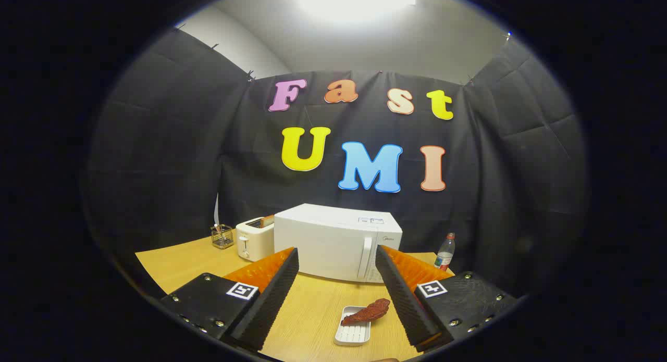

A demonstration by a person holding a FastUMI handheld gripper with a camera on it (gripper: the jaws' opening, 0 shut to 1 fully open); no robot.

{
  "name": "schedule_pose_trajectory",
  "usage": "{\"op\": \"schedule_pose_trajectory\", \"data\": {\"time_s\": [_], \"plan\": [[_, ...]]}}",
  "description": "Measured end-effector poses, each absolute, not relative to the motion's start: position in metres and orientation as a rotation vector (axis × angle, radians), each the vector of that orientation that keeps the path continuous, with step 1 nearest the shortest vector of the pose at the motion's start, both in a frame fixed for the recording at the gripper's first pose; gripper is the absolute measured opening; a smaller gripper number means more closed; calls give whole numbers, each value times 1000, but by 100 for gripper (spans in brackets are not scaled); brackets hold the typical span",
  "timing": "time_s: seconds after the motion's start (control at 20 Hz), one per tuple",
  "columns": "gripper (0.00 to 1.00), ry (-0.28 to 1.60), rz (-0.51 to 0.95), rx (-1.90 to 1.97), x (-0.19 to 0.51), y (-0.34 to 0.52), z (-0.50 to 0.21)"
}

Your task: Open the microwave, put the food inside, and close the microwave door.

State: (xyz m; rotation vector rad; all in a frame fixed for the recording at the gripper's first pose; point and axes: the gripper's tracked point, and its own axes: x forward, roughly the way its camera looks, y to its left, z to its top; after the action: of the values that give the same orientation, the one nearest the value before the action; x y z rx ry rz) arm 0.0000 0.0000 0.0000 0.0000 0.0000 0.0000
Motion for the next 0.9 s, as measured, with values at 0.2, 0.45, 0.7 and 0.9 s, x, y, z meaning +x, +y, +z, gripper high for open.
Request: {"op": "schedule_pose_trajectory", "data": {"time_s": [0.2,0.45,0.7,0.9], "plan": [[96,-4,-10,-6,-12,-2,2],[96,-6,-14,-9,-19,-2,1],[96,-2,-24,5,-19,-7,2],[96,-2,-23,8,-20,-8,2]]}}
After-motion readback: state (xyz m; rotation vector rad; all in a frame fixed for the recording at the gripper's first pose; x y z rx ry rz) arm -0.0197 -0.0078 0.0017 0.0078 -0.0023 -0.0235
